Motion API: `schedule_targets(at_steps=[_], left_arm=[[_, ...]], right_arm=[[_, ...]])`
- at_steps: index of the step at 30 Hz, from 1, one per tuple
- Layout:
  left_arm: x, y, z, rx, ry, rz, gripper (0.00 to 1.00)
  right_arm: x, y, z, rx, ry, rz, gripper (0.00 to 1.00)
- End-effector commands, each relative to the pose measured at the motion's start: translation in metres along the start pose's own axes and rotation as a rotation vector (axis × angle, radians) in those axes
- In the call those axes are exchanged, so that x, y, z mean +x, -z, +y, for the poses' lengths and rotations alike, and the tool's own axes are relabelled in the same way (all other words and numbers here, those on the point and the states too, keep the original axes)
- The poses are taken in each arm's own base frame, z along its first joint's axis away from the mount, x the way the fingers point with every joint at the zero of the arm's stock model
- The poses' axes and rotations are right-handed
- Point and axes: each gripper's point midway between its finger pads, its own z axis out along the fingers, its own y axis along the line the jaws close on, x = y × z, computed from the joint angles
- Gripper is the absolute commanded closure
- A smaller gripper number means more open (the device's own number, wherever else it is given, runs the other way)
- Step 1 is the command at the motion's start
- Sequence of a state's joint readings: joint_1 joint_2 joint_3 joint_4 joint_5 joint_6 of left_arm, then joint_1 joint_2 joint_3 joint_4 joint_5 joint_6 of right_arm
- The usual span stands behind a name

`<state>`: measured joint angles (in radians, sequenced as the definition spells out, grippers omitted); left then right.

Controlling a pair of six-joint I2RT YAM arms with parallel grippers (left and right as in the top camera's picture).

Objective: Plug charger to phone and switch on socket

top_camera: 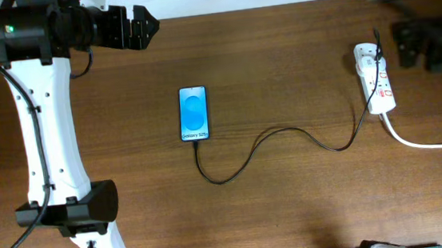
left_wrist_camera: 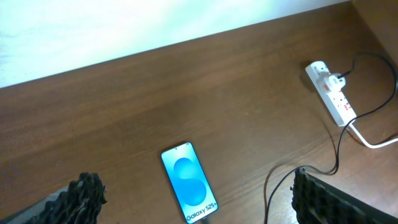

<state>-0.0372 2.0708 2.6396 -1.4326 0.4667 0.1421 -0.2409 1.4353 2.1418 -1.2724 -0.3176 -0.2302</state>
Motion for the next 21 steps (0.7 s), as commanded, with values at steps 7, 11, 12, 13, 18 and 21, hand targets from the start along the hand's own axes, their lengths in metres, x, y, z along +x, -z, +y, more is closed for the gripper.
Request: schedule_targets(at_steps=[7, 11, 12, 13, 18, 21], left_arm=[[0.0, -0.002, -0.001, 0.009, -0.009, 0.002, 0.01], [0.0, -0.002, -0.001, 0.008, -0.009, 0.003, 0.01], [0.0, -0.002, -0.001, 0.008, -0.009, 0.003, 0.0], [0.0, -0.002, -0.001, 0.009, -0.009, 0.002, 0.01], [0.0, -0.002, -0.001, 0.009, -0.009, 0.002, 0.01], [0.0, -0.002, -0.001, 0.009, -0.009, 0.002, 0.01]], right_arm=[[-0.018, 0.012, 0.049, -0.067, 0.268, -0.319, 0.02], [0.074, -0.006, 0.068, -0.034, 0.329, -0.507, 0.02], [0.103, -0.012, 0.071, -0.025, 0.344, -0.534, 0.02], [0.138, -0.016, 0.075, -0.01, 0.359, -0.577, 0.02], [0.237, -0.042, 0.085, 0.013, 0.38, -0.654, 0.02], [0.268, -0.061, 0.091, -0.023, 0.371, -0.606, 0.02]])
